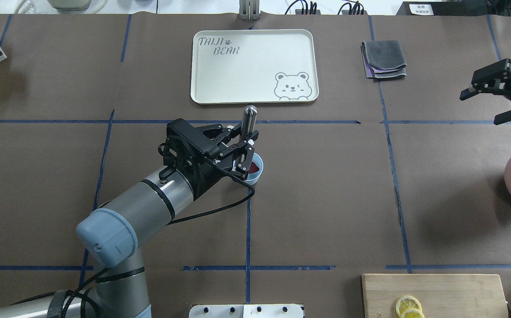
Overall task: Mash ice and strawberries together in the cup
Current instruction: 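Carry the steel muddler with the left gripper over the blue cup, then lower the muddler into the cup and press down on the contents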
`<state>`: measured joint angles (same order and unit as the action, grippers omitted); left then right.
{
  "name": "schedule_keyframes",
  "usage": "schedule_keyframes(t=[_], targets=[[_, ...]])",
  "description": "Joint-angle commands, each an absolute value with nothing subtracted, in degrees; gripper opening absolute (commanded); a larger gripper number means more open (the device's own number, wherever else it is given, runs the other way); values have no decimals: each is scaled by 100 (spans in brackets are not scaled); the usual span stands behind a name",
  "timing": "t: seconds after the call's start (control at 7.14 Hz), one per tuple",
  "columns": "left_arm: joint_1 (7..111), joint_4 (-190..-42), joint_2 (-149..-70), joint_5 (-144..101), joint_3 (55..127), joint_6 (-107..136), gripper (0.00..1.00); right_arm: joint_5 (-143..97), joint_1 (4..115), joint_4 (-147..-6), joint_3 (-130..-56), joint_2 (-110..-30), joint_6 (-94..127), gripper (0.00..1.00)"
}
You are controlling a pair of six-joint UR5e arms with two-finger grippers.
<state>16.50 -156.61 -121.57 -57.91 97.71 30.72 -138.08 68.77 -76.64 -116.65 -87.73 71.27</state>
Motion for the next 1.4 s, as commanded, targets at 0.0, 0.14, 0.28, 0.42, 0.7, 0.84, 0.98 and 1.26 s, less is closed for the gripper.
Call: schedule_keyframes(t=[0.0, 0.14, 0.28, 0.42, 0.7, 0.84, 0.98, 1.26], targets=[[1644, -15741, -12366, -5669, 9651, 3067, 0, -13808, 6899, -7655, -11663, -8771, 7119, 99], [1644, -15759, -12384, -5591, 9555, 3067, 0, -13808, 6899, -7655, -11672, -8771, 7128, 99], [1644, -15785, -12384, -5590, 9458, 3059, 0, -13808, 6908, -7655, -11672, -8771, 7119, 99], [1644, -15785, -12384, -5590, 9396, 3067, 0, -13808, 6917, -7655, -11681, -8771, 7128, 99], [1644, -15794, -12384, -5581, 9273, 3067, 0, -13808, 6917, -7664, -11716, -8780, 7128, 99], [1644, -15794, -12384, -5581, 9220, 3059, 0, -13808, 6917, -7664, -11716, -8780, 7128, 99], [1644, -15794, -12384, -5581, 9141, 3067, 0, -13808, 6917, -7664, -11725, -8780, 7128, 99], [1644, -15855, -12384, -5581, 9001, 3067, 0, -13808, 6917, -7664, -11725, -8780, 7128, 99]])
